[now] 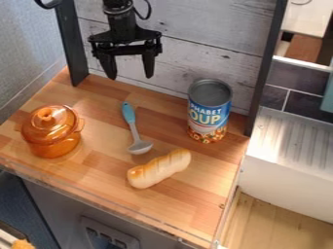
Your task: Move the blue spatula to the left side of the table
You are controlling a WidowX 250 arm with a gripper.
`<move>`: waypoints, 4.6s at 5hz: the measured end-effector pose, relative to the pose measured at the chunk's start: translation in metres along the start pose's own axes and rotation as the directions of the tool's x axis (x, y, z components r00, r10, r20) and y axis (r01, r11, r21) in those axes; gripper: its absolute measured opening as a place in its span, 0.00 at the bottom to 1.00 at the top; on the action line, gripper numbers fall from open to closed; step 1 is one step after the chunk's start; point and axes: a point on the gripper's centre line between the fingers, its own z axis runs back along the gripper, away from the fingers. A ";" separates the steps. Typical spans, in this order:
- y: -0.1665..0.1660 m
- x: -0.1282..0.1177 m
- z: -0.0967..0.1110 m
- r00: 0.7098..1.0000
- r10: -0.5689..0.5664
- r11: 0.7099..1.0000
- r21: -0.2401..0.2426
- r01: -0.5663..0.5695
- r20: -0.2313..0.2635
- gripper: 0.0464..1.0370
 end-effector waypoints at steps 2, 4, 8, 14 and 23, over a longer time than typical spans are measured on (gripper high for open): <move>0.002 -0.002 -0.026 0.999 -0.029 1.000 0.004 0.029 0.031 0.96; 0.006 0.000 -0.072 1.000 0.025 1.000 0.011 -0.025 -0.004 0.96; 0.020 0.002 -0.098 0.987 0.152 0.988 0.049 -0.150 -0.045 0.62; 0.013 0.017 -0.020 0.972 -0.233 0.972 0.005 0.234 -0.040 0.28; -0.006 -0.002 -0.036 -0.166 -0.986 -0.164 0.140 0.976 -0.001 0.28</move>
